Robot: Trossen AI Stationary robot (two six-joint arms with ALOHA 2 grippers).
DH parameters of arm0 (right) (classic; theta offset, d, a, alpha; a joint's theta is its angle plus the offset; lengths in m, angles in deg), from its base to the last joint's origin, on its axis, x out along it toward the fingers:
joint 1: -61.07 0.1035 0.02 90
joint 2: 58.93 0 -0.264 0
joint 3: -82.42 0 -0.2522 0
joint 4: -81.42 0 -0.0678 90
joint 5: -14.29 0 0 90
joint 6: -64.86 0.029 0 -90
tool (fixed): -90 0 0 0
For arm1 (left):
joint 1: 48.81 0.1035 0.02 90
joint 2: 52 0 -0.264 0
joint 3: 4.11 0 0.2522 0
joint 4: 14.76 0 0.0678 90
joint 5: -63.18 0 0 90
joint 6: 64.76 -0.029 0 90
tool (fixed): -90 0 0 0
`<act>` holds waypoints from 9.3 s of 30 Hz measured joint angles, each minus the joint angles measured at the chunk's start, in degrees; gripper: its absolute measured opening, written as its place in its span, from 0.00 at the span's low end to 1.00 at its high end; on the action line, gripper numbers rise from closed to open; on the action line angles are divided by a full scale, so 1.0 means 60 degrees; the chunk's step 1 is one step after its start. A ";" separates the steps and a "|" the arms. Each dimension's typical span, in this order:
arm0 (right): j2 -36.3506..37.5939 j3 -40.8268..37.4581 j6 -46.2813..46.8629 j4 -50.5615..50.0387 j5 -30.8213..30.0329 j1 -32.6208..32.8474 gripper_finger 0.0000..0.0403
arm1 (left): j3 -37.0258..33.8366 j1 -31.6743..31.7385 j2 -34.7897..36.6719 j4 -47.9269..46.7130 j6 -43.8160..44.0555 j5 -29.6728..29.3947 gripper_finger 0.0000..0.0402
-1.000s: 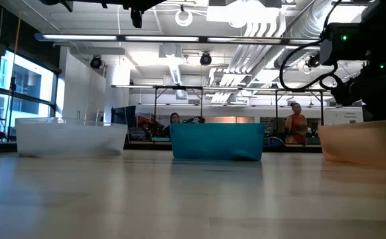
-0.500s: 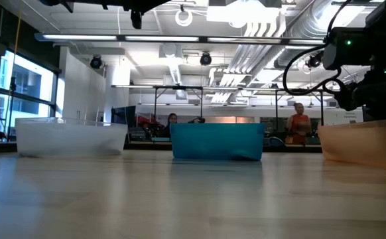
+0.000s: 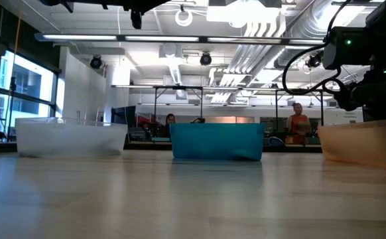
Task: Sort silverware by color (type)
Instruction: Put the gold spoon into the orange bin, then return to Home Position
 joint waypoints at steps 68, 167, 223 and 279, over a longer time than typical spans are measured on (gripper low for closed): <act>0.0422 0.4874 -0.6573 0.8602 -0.0300 -0.0001 0.49 | 0.0007 0.0007 0.0620 0.0093 0.0919 0.0056 0.00; -0.1173 0.5224 -0.6396 0.9652 0.2098 -0.0401 0.00 | -0.3444 -0.0026 0.4890 0.1211 0.1662 0.0253 0.00; -0.1169 0.5217 -0.5408 0.9553 0.2022 -0.0411 0.00 | -0.6943 -0.1592 1.0455 -0.1258 0.1319 -0.0947 0.00; 0.5029 -0.0108 -0.6674 1.0798 0.0737 0.0969 0.00 | -0.6940 -0.1574 1.0349 -0.3818 0.1166 -0.0429 0.00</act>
